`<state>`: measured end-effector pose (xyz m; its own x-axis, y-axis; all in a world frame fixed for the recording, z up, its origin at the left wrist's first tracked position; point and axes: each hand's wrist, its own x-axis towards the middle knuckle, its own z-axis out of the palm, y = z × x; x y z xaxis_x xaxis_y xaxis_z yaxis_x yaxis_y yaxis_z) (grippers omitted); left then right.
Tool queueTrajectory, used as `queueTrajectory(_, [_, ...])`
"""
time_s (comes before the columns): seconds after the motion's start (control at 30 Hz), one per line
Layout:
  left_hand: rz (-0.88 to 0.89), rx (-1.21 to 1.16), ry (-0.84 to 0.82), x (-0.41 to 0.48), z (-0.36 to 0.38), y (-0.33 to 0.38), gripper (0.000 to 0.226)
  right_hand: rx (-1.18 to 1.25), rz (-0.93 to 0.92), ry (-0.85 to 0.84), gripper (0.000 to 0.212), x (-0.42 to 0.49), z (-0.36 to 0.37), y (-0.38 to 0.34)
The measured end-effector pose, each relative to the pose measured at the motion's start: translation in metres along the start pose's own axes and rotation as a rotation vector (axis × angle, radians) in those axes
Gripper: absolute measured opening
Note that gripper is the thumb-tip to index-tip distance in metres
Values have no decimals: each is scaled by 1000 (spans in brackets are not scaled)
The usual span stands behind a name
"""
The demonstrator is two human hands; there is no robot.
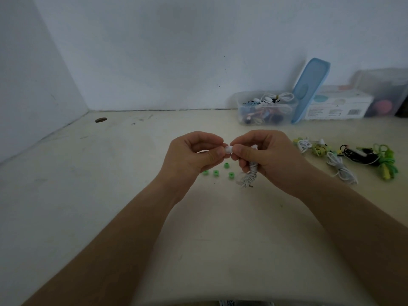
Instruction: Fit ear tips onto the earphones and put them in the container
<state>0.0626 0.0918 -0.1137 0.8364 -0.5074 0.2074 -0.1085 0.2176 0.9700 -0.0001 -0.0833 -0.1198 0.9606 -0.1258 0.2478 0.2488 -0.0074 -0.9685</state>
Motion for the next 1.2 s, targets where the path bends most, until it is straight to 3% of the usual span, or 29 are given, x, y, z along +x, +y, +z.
queueTrajectory(0.2, [-30, -33, -41, 1, 1, -1, 24, 174, 89, -17, 21, 1, -1, -1])
queueTrajectory(0.33, [-20, 227, -78, -2, 9, -1, 20, 311, 101, 48, 18, 2, -3, -5])
queueTrajectory(0.43, [-21, 423, -158, -6, 22, -7, 32, 419, 95, 87, 19, 2, -4, -8])
queueTrajectory(0.5, [-47, 427, -168, -5, 30, -12, 40, 465, 90, 117, 20, 1, -3, -10])
queueTrajectory(0.6, [-28, 374, -131, 1, 34, -12, 32, 499, 76, 197, 16, 3, -2, -10])
queueTrajectory(0.77, [11, 380, -69, 16, 36, -1, 21, 343, 88, 368, 12, 11, -10, -13])
queueTrajectory(0.93, [5, 366, -48, 42, 46, 16, 23, 210, 247, 432, 7, 22, -22, -30])
queueTrajectory(1.13, [-82, 347, -21, 123, 62, 17, 26, 87, 257, 498, 3, 82, -58, -53])
queueTrajectory(1.2, [-37, 419, 41, 156, 66, 12, 25, 17, 237, 539, 5, 111, -70, -53])
